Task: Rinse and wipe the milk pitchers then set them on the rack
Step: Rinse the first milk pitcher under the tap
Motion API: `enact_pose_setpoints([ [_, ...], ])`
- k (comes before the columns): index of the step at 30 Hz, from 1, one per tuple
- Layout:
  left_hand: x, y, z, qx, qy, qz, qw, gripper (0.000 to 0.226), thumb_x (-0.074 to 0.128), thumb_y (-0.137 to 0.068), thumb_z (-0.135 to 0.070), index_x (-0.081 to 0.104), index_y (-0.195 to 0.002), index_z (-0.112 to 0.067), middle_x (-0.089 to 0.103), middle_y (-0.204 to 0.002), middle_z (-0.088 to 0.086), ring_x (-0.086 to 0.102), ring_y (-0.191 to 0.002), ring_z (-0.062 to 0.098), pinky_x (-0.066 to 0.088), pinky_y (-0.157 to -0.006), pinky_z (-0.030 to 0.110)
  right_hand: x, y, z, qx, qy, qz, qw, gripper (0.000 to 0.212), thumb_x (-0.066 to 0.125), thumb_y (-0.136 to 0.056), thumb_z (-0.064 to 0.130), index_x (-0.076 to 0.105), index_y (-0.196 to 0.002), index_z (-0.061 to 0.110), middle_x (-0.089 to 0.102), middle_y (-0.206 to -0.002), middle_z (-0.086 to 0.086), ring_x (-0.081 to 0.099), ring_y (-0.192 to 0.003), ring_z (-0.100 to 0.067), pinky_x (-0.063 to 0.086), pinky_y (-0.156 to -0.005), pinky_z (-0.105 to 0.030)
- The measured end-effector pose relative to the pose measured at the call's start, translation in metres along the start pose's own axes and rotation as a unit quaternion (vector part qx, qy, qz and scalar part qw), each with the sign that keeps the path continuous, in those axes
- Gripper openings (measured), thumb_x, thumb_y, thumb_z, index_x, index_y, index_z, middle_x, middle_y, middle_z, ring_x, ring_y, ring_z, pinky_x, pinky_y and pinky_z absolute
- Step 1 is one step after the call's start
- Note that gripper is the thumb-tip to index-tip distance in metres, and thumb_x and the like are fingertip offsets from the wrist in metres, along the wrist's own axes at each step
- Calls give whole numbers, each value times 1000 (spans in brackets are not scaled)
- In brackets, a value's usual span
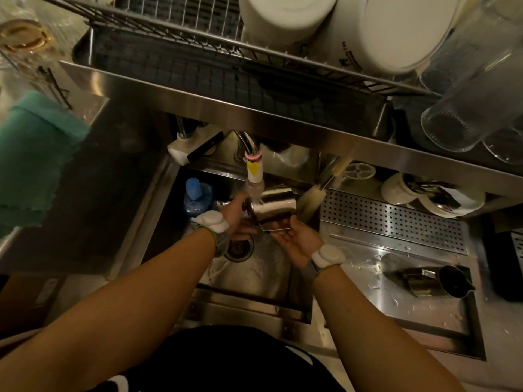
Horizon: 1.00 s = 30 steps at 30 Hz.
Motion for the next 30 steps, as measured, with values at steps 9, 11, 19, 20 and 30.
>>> enact_pose_setpoints([
  [9, -13, -5, 8, -25, 12, 7, 1000, 56, 71, -58, -69, 72, -94, -27, 77, -94, 8, 76, -82, 28, 58, -64, 36, 10, -2, -9, -4, 21, 34, 999, 24, 49, -104, 18, 66, -112, 2, 76, -104, -14, 75, -100, -26, 62, -83, -39],
  [11, -22, -6, 1, -7, 10, -13, 1000, 47, 74, -54, -67, 78, -80, -28, 78, -85, 6, 76, -78, 27, 59, -59, 37, 20, -9, -11, 3, 79, 39, 996, 25, 49, -104, 18, 67, -112, 3, 77, -106, -15, 75, -100, -28, 63, -78, -38],
  [19, -26, -7, -23, 204, -142, -107, 963, 79, 89, -42, -62, 57, -111, -39, 69, -106, -14, 68, -91, 6, 58, -78, 24, 4, -24, -33, 75, 143, -28, 986, 31, 60, -97, 25, 69, -113, 1, 76, -103, -24, 72, -101, -42, 56, -95, -57],
  [20, -21, -6, -25, 216, -168, -114, 955, 89, 88, -41, -62, 55, -119, -35, 68, -110, -13, 67, -94, 8, 57, -82, 25, 1, -24, -35, 80, 139, -34, 986, 31, 60, -96, 24, 68, -113, -1, 76, -101, -25, 71, -102, -43, 54, -96, -58],
  [30, -10, 28, -60, 321, -277, -102, 900, 85, 90, -50, -45, 42, -121, -46, 57, -106, -23, 58, -93, -6, 46, -79, 11, 14, -17, -28, 95, 83, -20, 992, 36, 59, -95, 25, 65, -121, 1, 74, -112, -24, 73, -102, -38, 61, -81, -46],
])
Point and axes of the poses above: each hand's wrist, its own y-axis away from the middle knuckle, its own x-axis out of the palm, z = x × y, the point moved 9 cm from there along -y, towards the middle knuckle
